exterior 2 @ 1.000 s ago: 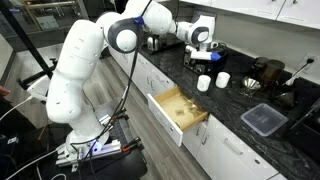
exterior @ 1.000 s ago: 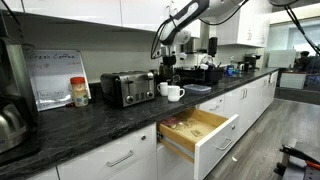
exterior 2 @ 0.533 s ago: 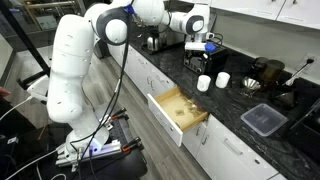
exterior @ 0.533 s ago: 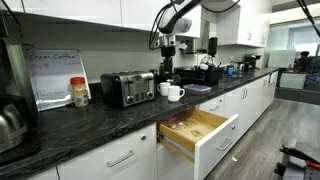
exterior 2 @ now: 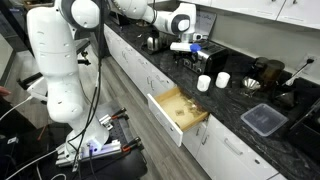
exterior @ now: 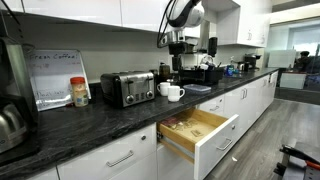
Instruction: Open the drawer then remove the cup from the drawer
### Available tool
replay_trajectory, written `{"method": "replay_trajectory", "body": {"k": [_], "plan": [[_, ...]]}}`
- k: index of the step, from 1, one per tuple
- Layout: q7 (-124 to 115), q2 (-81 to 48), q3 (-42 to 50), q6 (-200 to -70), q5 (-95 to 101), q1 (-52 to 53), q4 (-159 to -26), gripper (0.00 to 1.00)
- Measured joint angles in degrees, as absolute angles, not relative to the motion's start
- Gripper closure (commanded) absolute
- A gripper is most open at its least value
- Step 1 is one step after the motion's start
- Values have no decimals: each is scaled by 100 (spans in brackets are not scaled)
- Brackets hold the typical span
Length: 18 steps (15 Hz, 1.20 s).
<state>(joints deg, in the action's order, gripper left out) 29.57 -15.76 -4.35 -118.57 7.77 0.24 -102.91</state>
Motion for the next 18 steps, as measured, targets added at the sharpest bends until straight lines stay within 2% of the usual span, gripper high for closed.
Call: {"method": "replay_trajectory", "body": {"k": [6,11,18], "plan": [[2538,-610,-375,-13060,791,21,-12135,0],[1730,-336,-238,-14171,971,21,-13311,0],[1102,-341,-137,-14305,932,19,-14008,0]]}}
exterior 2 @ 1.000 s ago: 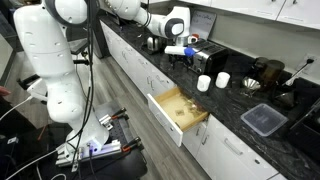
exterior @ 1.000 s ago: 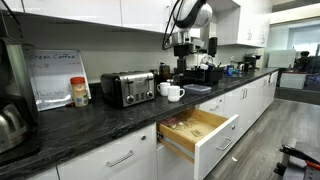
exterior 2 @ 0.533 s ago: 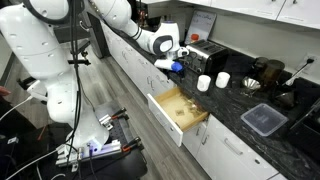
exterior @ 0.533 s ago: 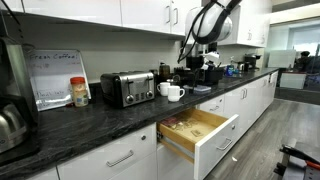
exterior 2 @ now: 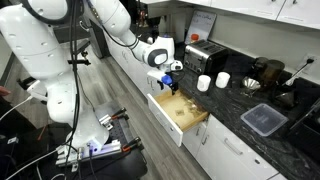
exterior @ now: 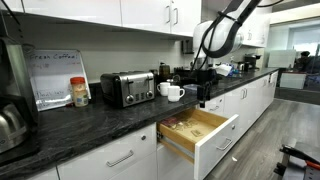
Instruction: Open the drawer then remove the cup from the drawer
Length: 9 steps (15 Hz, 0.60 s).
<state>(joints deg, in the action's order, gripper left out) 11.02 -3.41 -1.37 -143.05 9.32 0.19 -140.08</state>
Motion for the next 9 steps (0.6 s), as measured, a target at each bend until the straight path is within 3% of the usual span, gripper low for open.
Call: {"method": "replay_trajectory", "body": {"k": [9], "plan": [[951,-354,75,-14186,437,-33,-14639,0]]}}
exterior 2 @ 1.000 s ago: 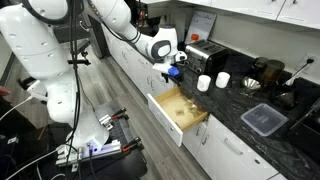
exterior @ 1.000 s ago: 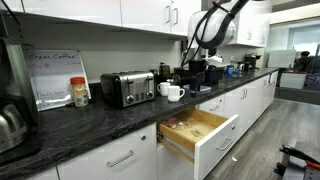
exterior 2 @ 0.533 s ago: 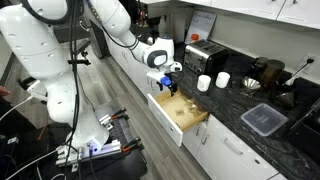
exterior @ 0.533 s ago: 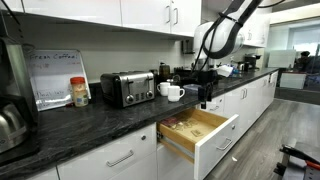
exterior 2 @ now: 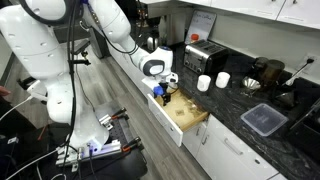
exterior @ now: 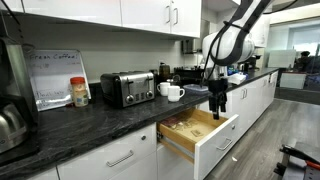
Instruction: Open the drawer then remove the cup from the drawer
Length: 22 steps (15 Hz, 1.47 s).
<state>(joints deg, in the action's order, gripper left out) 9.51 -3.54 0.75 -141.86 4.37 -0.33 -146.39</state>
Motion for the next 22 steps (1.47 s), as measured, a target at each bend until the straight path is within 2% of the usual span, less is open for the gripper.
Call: {"method": "replay_trajectory", "body": {"k": [13,22], "plan": [[802,-386,297,-14264,197,-104,-15407,0],[1102,-1156,326,-15877,214,-169,-15669,0]]}}
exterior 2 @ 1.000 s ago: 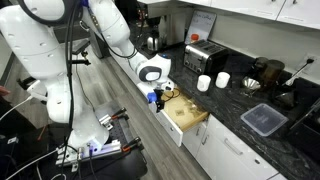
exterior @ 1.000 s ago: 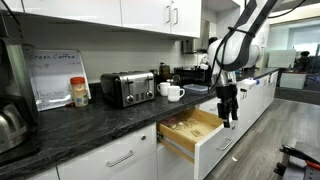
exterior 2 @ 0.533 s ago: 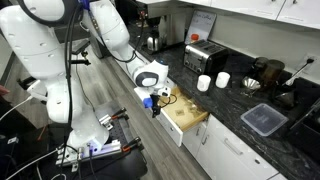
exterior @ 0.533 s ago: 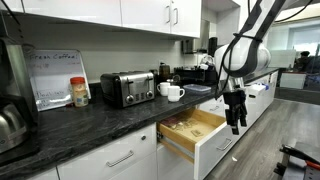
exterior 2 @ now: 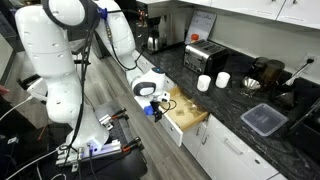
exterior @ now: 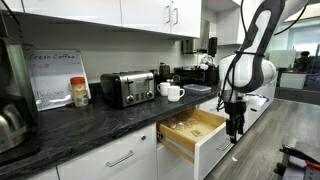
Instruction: Open the drawer then remove the cup from the drawer
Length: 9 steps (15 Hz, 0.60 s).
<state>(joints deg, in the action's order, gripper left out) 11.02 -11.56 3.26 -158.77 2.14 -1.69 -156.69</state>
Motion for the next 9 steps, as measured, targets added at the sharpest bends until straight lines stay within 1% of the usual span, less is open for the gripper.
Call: {"method": "replay_trajectory", "body": {"k": [5,9], "plan": [[1107,-1680,355,-16704,588,-162,-15547,0],[898,-1966,658,-17213,1087,69,-15373,0]]}}
